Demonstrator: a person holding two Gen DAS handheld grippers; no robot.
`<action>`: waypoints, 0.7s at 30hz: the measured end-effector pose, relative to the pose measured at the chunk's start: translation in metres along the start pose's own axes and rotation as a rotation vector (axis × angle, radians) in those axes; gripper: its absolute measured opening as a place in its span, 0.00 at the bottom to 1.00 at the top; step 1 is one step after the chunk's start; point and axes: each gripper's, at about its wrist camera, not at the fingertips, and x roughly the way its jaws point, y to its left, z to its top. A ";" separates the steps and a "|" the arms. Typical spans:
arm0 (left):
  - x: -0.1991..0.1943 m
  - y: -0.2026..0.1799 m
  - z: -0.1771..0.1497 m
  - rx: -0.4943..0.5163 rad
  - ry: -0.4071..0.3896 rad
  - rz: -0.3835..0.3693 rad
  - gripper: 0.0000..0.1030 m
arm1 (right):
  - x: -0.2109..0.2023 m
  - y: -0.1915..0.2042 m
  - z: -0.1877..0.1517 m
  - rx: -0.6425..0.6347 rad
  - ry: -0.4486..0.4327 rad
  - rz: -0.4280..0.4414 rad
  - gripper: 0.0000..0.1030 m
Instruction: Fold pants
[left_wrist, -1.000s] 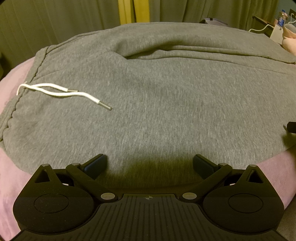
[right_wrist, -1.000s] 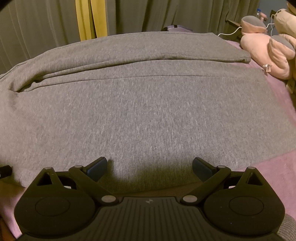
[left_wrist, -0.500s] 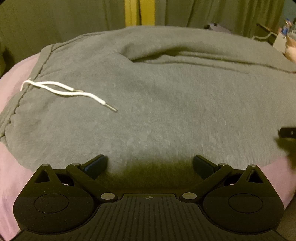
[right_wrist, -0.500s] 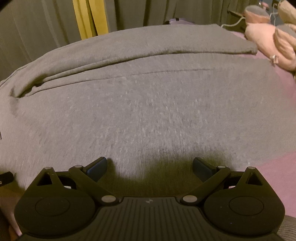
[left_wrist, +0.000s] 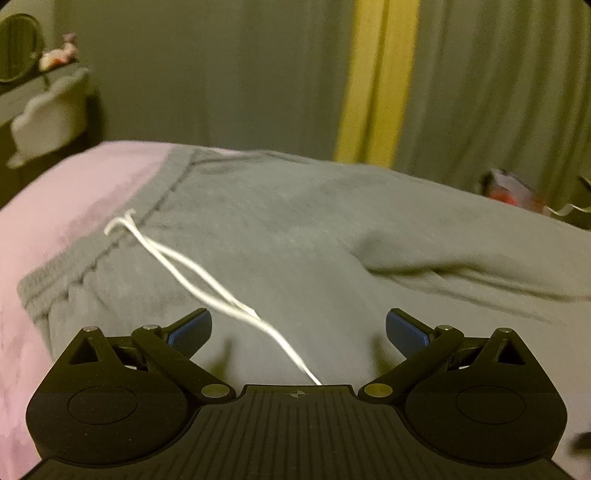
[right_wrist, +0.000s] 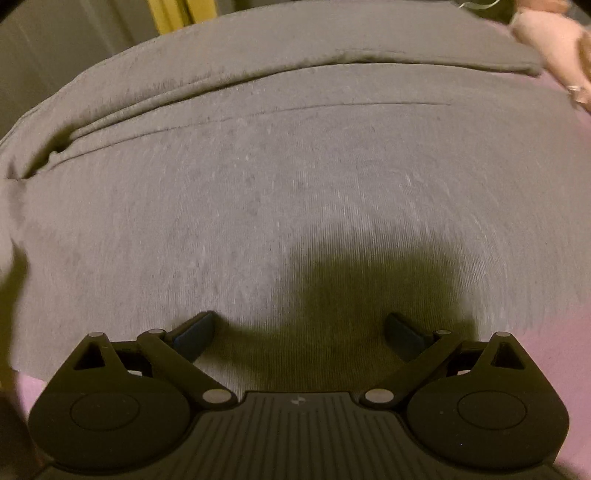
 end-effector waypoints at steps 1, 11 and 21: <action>0.008 0.002 0.001 0.004 -0.024 0.047 1.00 | -0.006 -0.008 0.012 0.030 -0.029 0.044 0.96; 0.063 0.023 -0.015 -0.045 0.026 0.129 1.00 | 0.021 -0.056 0.235 0.283 -0.306 -0.006 0.41; 0.066 0.019 -0.027 -0.048 -0.087 0.146 1.00 | 0.098 -0.054 0.357 0.536 -0.337 -0.108 0.71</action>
